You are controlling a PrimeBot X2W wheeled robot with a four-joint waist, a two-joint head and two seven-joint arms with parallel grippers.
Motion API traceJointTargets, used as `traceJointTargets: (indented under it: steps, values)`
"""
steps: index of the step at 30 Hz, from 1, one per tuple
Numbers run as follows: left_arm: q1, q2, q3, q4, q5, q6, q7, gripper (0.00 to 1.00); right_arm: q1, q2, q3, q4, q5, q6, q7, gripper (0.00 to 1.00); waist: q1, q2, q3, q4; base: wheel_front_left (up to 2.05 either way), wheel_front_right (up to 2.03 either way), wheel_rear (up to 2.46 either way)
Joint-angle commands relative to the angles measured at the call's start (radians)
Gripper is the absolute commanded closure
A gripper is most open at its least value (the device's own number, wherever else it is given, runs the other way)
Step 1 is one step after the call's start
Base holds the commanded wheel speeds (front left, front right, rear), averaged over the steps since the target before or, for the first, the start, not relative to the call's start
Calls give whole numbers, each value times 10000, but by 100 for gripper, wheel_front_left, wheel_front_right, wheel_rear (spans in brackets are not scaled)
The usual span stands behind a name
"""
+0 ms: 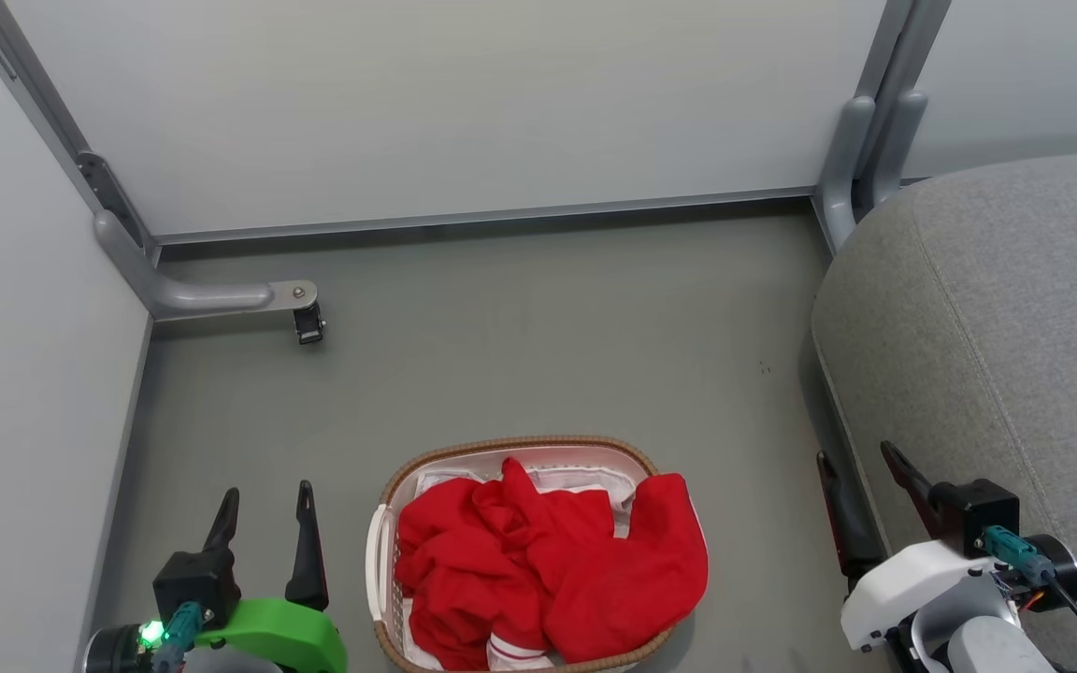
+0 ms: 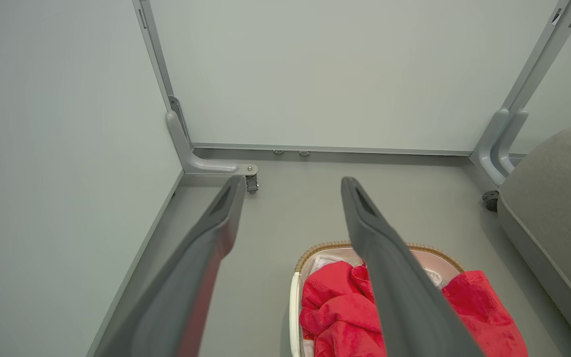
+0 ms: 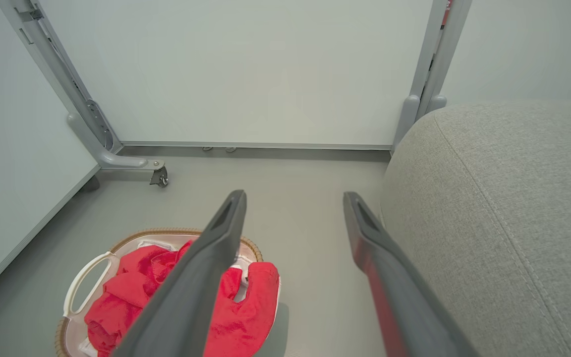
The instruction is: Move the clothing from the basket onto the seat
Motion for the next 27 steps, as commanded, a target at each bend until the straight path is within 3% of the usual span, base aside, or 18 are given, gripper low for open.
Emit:
traceJointTargets:
  steps: [1,12,27]
  values:
    - [-16,-66,28,66,264,-93,-80,0,-120,-47,16,3,-228,0,-92,0,0,0,127,-32,0,0,0]
    - [-1162,-178,-292,679,1050,-596,-266,0,-1013,-138,66,-256,-952,0,-277,0,0,0,2055,-357,0,0,0]
    - [-3809,-178,-1910,3260,40,-1078,-300,0,-2304,312,200,-1100,-951,-3,-328,0,0,0,5221,-1224,0,0,0]
